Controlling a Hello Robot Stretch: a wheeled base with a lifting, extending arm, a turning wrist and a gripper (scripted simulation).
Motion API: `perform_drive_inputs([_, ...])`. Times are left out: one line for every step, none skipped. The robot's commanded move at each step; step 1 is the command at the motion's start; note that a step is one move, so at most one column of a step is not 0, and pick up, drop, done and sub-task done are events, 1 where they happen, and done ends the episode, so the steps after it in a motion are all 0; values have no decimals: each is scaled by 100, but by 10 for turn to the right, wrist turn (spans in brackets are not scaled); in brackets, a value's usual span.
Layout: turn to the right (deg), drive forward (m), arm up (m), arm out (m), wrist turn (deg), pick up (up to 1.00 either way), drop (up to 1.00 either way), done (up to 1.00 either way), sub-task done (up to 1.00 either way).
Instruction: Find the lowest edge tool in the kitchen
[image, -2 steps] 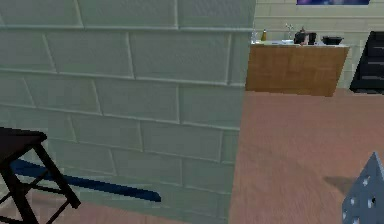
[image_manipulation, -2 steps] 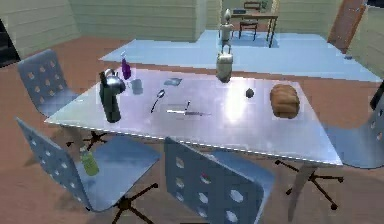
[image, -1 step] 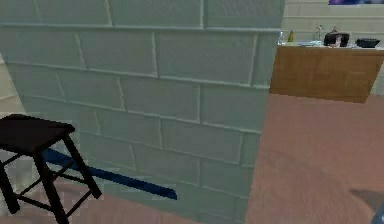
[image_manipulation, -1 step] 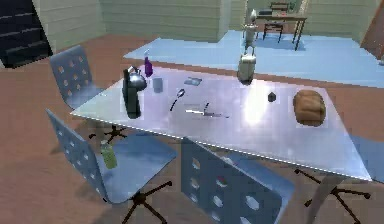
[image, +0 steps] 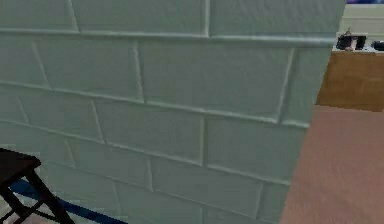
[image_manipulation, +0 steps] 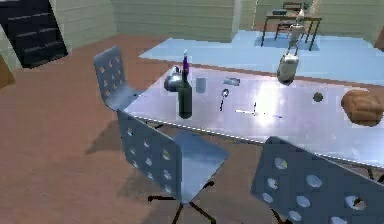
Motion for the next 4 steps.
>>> perform_drive_inputs([450,0,0,0,0,0,0,0,0])
perform_drive_inputs([450,0,0,0,0,0,0,0,0])
perform_drive_inputs([210,0,0,0,0,0,0,0,0])
perform_drive_inputs([0,100,0,0,0,0,0,0,0])
